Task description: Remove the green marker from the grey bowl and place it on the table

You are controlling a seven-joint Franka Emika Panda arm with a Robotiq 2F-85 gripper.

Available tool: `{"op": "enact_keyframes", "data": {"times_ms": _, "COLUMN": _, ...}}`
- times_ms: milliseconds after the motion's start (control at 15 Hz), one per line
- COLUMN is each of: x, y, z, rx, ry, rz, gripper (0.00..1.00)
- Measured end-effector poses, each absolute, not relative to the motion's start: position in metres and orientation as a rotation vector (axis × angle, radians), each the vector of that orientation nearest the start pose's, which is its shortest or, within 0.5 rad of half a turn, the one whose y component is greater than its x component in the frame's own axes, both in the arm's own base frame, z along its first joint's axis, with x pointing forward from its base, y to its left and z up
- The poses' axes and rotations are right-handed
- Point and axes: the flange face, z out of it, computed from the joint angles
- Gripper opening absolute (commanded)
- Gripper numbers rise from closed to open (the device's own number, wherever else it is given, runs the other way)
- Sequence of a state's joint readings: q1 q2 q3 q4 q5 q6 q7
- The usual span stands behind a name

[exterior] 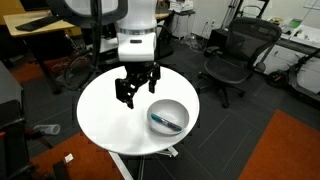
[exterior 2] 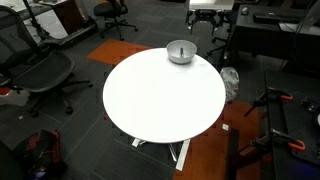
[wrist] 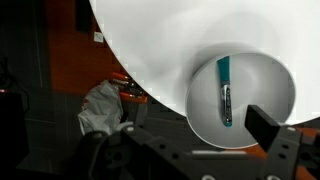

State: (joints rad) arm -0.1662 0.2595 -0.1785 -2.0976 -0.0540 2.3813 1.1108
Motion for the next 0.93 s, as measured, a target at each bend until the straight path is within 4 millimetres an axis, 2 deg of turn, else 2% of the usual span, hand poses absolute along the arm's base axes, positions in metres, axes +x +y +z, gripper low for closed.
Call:
{"op": "enact_keyframes", "data": {"times_ms": 267, "x": 0.564, "y": -0.202, "z": 0.275, "rx": -2.450, "ry": 2.078, "rz": -0.115, "gripper": 1.00}}
{"op": "enact_keyframes", "data": {"times_ms": 933, "x": 0.607, "y": -0.221, "z": 0.225, "rx": -2.478, "ry": 2.044, "rz": -0.117, "gripper": 1.00}}
